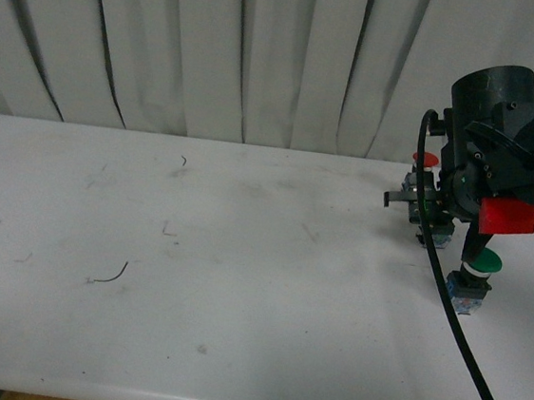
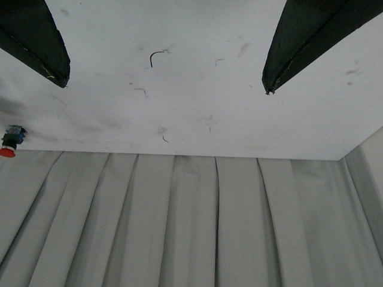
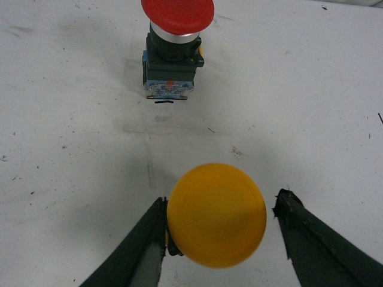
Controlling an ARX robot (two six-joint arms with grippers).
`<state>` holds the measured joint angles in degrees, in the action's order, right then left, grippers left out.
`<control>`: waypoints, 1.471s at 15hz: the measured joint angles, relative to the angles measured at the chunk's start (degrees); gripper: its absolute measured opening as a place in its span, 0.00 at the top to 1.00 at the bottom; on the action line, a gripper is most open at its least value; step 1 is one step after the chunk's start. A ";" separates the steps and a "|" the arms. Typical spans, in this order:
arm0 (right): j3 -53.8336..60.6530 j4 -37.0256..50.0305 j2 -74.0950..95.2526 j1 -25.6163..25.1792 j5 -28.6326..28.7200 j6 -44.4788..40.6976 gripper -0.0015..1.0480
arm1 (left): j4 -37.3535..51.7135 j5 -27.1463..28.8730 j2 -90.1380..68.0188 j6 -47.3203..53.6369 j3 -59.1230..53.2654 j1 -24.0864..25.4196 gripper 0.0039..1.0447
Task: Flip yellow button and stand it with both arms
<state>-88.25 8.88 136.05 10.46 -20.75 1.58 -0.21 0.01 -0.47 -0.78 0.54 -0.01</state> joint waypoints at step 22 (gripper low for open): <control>76.06 23.58 -92.19 -10.47 20.74 -1.20 0.98 | 0.00 0.00 0.00 0.00 0.00 0.00 0.06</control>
<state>-12.19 32.47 43.86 -0.01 -0.01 0.38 -0.21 0.01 -0.47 -0.78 0.54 -0.01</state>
